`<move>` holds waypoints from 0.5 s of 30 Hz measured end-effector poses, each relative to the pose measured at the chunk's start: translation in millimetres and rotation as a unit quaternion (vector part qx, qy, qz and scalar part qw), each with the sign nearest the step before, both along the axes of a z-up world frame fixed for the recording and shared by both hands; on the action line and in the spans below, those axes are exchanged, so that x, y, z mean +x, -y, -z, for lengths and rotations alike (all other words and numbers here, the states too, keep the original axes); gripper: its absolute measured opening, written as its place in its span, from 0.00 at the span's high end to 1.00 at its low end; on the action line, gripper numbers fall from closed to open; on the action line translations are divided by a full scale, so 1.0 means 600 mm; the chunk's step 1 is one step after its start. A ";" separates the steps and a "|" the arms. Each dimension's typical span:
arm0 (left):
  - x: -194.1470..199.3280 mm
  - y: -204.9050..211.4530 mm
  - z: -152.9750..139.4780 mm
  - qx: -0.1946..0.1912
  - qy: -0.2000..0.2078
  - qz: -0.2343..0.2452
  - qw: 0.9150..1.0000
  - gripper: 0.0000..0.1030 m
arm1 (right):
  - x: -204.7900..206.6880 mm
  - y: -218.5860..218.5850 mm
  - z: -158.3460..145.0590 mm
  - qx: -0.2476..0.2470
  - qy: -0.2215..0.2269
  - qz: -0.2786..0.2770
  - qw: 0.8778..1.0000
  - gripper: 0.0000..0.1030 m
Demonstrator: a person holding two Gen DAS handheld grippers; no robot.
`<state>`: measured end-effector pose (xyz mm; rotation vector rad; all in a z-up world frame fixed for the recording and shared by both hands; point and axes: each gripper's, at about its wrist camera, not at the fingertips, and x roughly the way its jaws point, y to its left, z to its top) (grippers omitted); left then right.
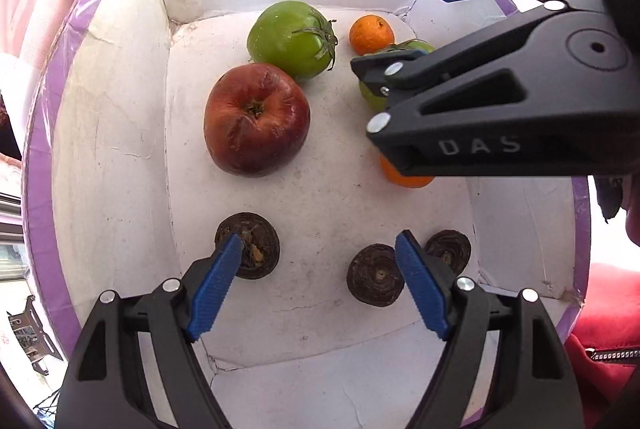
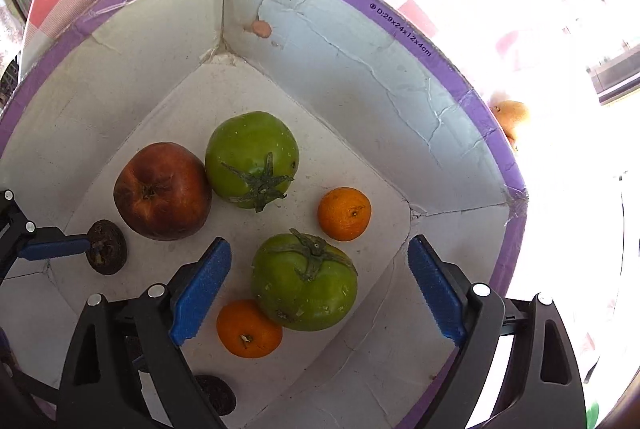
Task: Organize fruits
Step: 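Move both grippers back toward the yellow pear and orange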
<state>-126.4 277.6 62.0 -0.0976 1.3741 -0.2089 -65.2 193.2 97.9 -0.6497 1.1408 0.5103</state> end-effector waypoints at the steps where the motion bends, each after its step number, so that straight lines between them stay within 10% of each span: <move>1: 0.001 -0.001 -0.001 0.000 0.002 -0.002 1.000 0.23 | 0.003 0.007 -0.012 0.017 0.004 0.006 1.000 0.16; 8: -0.007 0.002 -0.025 0.010 0.018 -0.009 1.000 0.23 | 0.021 0.109 -0.095 0.160 0.006 0.083 0.984 0.16; 15: -0.005 0.019 -0.039 0.053 0.023 -0.002 0.998 0.18 | 0.071 0.271 -0.171 0.323 0.051 0.215 0.920 0.15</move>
